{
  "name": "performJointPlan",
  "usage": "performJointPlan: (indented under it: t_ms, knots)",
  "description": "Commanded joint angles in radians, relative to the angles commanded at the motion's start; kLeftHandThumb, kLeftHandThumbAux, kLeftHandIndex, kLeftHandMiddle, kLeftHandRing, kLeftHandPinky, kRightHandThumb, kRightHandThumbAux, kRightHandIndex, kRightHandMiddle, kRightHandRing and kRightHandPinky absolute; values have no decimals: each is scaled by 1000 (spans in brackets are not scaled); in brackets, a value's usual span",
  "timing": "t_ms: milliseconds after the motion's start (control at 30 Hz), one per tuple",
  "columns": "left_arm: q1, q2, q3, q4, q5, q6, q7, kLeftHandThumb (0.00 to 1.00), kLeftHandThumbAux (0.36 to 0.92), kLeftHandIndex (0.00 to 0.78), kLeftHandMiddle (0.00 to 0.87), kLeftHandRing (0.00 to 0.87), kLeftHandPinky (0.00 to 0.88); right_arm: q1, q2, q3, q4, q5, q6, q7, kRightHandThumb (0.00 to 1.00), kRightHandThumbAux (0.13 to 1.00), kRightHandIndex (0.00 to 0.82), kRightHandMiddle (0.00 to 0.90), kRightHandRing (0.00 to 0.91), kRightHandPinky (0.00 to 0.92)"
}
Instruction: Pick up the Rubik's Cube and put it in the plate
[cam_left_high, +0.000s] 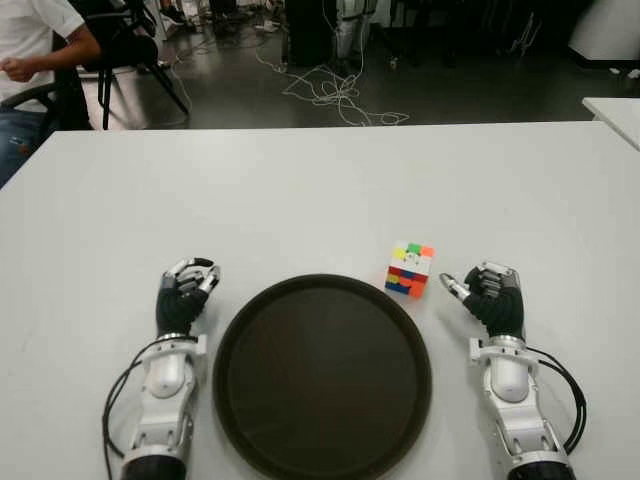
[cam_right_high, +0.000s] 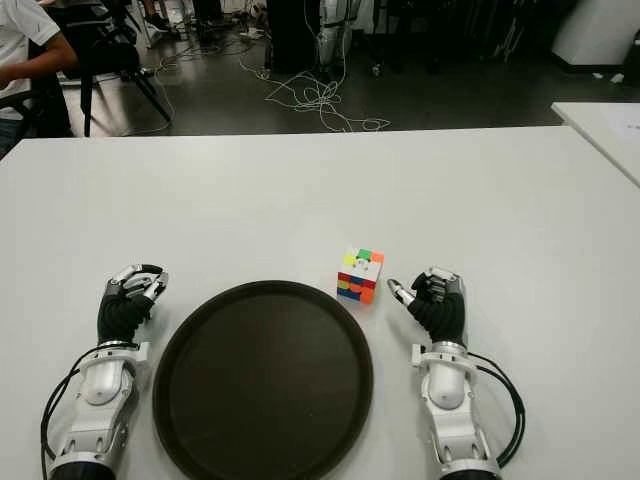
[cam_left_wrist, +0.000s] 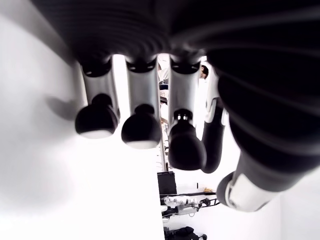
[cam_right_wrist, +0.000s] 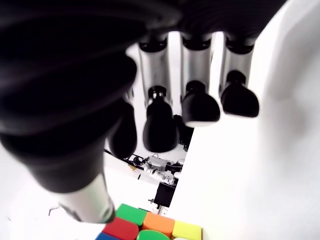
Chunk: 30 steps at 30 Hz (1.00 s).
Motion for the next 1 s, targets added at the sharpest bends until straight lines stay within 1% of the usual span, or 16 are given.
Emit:
performJointPlan:
  t_ms: [367,567,767,1000]
  knots:
    - [-6,2,1,4,8,14,8,704,706,444,813,830,816,-2,0,-2,9,2,-19,-7,108,833,684,809,825,819]
    - [-5,-4,4,0,4,14,14,705,706,444,815,833,828,-3,0,-3,13,-2,-26,-16,125,833,684,806,821,816]
    - [-5,-3,3,4,5,4,15,705,705,444,819,840,833,-4,-3,0,17,-8,-29,-24,130,835,686,806,821,820]
    - [-5,-5,4,9,6,-14,20,706,705,444,820,841,840,-7,-6,3,22,-17,-33,-28,110,828,680,808,825,823]
